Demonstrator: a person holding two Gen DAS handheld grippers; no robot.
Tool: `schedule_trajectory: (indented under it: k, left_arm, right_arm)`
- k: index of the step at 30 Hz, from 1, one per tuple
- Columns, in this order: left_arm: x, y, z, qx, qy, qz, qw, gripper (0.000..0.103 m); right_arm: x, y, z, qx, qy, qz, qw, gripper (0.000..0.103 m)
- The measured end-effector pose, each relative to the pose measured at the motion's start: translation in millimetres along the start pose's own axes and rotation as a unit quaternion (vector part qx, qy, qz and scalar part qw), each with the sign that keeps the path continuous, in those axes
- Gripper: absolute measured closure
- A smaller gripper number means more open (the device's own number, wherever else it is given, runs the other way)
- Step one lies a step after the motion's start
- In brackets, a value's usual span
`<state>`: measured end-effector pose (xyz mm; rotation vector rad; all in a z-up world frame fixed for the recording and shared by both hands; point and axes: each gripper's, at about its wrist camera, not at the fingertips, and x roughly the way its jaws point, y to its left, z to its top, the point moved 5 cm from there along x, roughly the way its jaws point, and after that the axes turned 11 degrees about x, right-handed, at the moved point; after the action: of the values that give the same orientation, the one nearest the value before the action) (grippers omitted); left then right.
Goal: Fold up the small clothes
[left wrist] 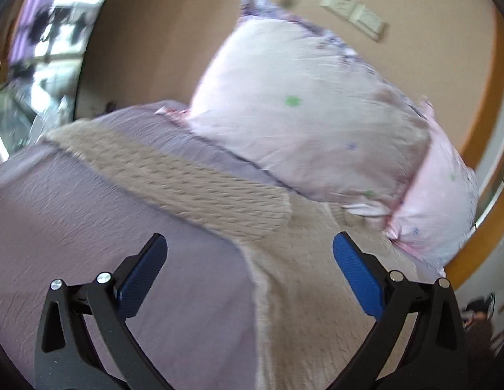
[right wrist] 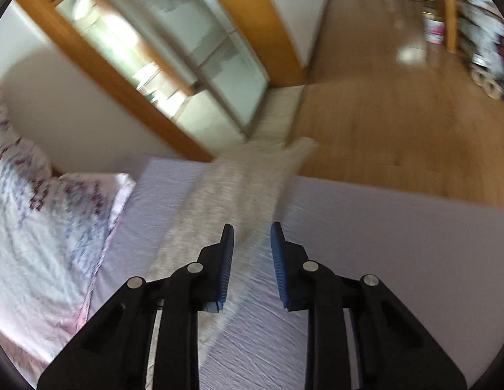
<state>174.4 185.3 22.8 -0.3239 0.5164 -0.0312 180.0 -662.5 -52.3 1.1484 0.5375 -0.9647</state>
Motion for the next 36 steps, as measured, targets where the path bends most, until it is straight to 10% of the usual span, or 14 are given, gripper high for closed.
schedule_trajectory:
  k: [9,13,19,23,25,28,36]
  left_arm:
    - [7.4,44.1,-1.7,-0.05,0.044,0.005,0.9978,0.002]
    - [7.2,77.7,4.6,-0.096,0.052,0.027,0.9937,0.002]
    - [9.2,116.1,28.2,-0.116,0.038,0.084,0.9889,0.003]
    - [22.6,145.6,41.7,-0.147,0.045,0.118,0.981,0.013]
    - [31.6,165.4,45.2,-0.172,0.054,0.131,0.9749,0.02]
    - [42.0,188.3,44.2,-0.208,0.065,0.135,0.9666,0.027]
    - [53.3,223.6,56.8,-0.254,0.045,0.141,0.9557,0.048]
  right_arm:
    - [-1.3,28.6,-1.8,-0.068,-0.014,0.073,0.995,0.095]
    - [-72.0,110.7,-70.3,-0.211,-0.02,0.189,0.959,0.095]
    - [-175.4,216.2,-267.3,-0.394,0.084,0.364,0.84,0.095]
    - [-194.8,219.9,-431.2,-0.511,0.249,0.38,0.73,0.094]
    - [-203.8,208.0,-467.9,-0.533,0.287,0.382,0.698,0.082]
    - [-211.8,195.2,-461.6,-0.533,0.257,0.4,0.7,0.045]
    - [-185.9,175.5,-390.6,-0.505,0.217,0.372,0.748,0.043]
